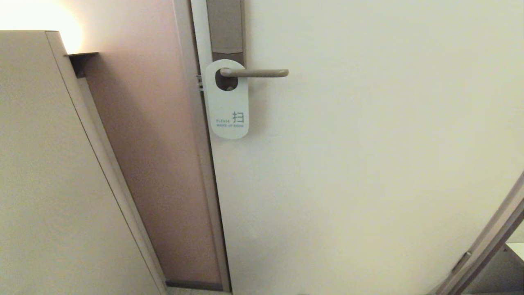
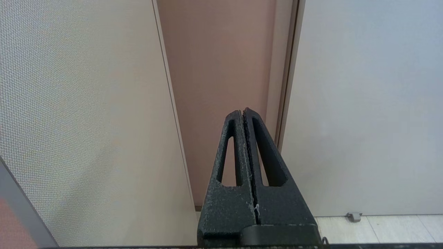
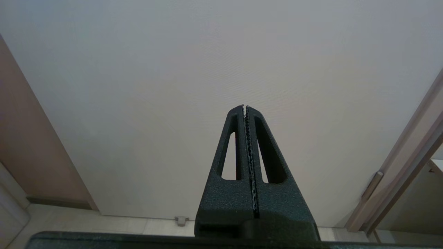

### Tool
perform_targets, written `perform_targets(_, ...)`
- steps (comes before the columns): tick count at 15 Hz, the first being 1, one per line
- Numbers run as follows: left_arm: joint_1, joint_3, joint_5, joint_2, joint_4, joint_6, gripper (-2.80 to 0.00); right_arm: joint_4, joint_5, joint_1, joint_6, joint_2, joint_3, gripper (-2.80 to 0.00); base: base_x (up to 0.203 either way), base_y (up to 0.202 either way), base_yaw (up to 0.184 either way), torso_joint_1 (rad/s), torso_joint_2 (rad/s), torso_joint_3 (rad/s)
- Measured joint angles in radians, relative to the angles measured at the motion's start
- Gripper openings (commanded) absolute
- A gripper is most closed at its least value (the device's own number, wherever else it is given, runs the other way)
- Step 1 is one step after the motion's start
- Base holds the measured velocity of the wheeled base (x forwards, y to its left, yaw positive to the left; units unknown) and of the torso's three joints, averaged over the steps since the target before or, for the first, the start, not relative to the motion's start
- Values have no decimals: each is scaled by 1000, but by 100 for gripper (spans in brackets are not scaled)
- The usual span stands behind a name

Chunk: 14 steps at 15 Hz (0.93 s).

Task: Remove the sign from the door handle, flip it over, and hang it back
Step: Take down the sign

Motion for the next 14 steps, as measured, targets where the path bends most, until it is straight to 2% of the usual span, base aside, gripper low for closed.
perform_targets(14, 3, 0, 0, 0, 0, 0, -280, 0, 0, 0, 0, -1, 0, -280, 0, 0, 0, 0, 0, 0)
